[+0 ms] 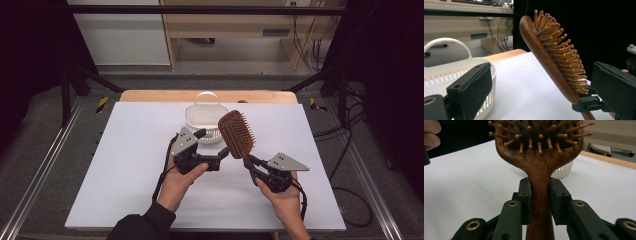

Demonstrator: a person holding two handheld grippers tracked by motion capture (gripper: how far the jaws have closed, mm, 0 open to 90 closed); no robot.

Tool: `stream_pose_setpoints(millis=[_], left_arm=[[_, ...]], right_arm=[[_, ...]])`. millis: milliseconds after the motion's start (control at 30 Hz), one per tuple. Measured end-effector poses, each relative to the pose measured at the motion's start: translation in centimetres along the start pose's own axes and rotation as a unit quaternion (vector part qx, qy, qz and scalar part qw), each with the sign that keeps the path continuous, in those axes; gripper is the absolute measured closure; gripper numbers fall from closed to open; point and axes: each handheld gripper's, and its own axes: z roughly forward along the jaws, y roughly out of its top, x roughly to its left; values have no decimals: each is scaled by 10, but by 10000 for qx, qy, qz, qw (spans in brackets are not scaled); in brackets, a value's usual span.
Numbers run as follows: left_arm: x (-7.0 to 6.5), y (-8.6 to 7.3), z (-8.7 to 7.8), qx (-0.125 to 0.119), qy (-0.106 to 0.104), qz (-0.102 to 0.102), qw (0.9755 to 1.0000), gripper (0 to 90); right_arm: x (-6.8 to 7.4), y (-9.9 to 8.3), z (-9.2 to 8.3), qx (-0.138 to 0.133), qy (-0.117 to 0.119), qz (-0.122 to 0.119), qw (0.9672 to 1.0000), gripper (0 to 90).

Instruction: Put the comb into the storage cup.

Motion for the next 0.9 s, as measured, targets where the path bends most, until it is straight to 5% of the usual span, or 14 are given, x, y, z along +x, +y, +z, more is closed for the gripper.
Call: stream_pose_setpoints(millis=[633, 900], left_arm=[[-3, 5, 16, -10, -280, -557, 9981, 17], [-4, 5, 20, 66, -230, -615, 9978, 19]], right_arm=[[8, 0, 1, -147, 77, -160, 9997, 731], [11, 0, 1, -201, 133, -191, 9995, 731]])
